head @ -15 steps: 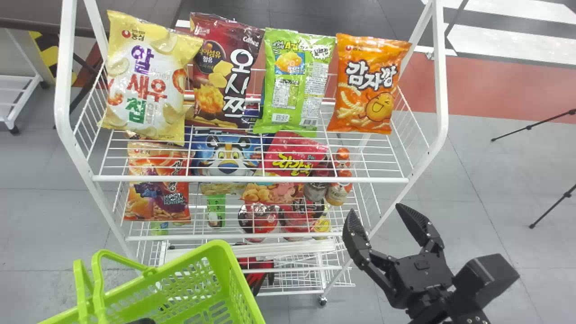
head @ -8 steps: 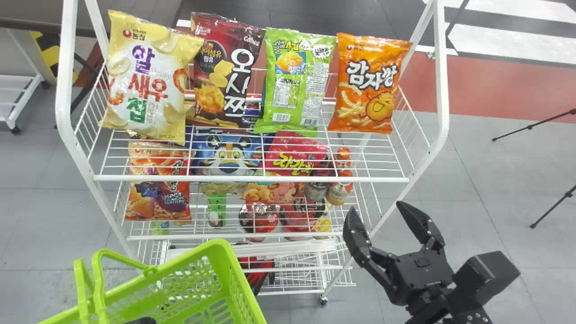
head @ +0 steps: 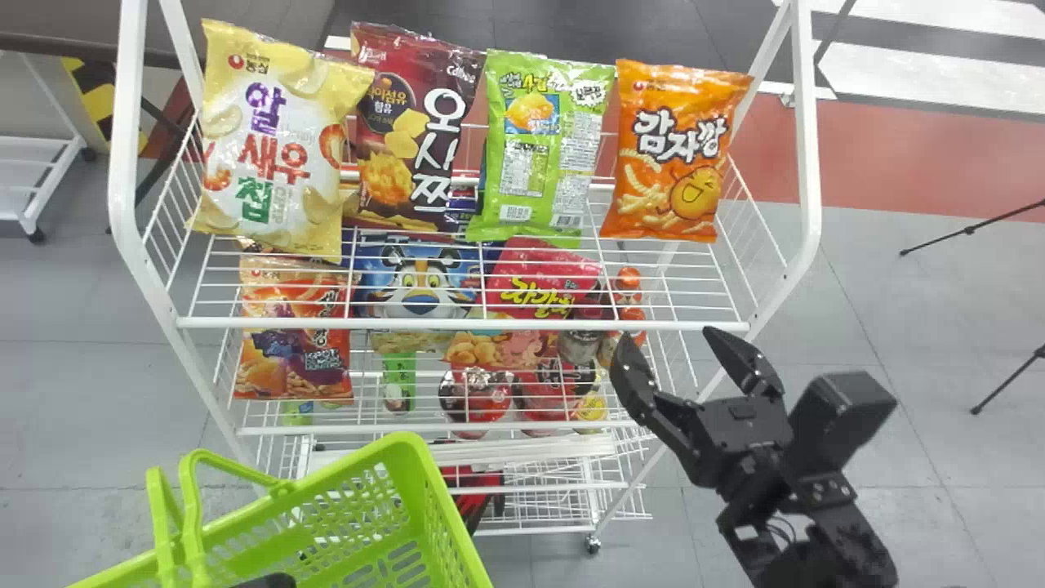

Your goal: Hold basket handle with left hand then pick Gkobukchip with right hand and place into basket

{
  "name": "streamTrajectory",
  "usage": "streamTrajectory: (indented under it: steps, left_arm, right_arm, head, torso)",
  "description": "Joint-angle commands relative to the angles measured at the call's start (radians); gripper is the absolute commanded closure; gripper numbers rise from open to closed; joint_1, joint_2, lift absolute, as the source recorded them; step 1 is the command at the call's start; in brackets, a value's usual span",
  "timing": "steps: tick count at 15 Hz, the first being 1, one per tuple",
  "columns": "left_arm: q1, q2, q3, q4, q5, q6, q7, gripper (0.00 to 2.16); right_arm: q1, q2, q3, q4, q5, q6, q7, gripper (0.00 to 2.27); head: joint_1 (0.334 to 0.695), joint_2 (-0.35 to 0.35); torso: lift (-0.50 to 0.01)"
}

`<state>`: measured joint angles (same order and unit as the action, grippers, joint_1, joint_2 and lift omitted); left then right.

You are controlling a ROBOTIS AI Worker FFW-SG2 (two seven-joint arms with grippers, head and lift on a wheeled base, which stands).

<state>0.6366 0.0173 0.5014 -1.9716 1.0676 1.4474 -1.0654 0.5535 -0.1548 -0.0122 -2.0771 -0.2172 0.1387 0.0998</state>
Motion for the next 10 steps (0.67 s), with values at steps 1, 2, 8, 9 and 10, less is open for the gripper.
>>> streamTrajectory:
  steps: [1,2,8,9,10]
  left_arm:
    - [0.0,0.001,-0.006,-0.004,0.0,0.0,0.001,2.15]
    - [0.0,0.001,-0.006,-0.006,0.0,0.0,0.001,2.15]
    - [0.0,0.001,-0.011,-0.007,-0.005,0.0,0.002,2.15]
    - [0.0,0.001,-0.011,-0.006,-0.005,0.0,0.002,2.15]
    - [0.0,0.003,-0.011,-0.007,-0.005,0.0,0.002,2.15]
  right_arm:
    - [-0.075,0.014,0.009,0.003,0.001,0.124,-0.002,0.08]
    - [-0.112,0.017,0.018,0.012,0.001,0.17,-0.003,0.08]
    - [-0.307,0.029,0.063,0.084,0.002,0.299,-0.031,0.08]
    - [-0.339,0.031,0.066,0.107,0.004,0.318,-0.032,0.08]
    - [-0.376,0.031,0.066,0.134,0.002,0.318,-0.032,0.08]
  head:
    - [0.695,-0.154]
    - [0.695,-0.145]
    - [0.695,-0.09]
    - [0.695,-0.086]
    - [0.695,-0.084]
  torso:
    - [0.0]
    - [0.0]
    - [0.0]
    - [0.0]
    - [0.0]
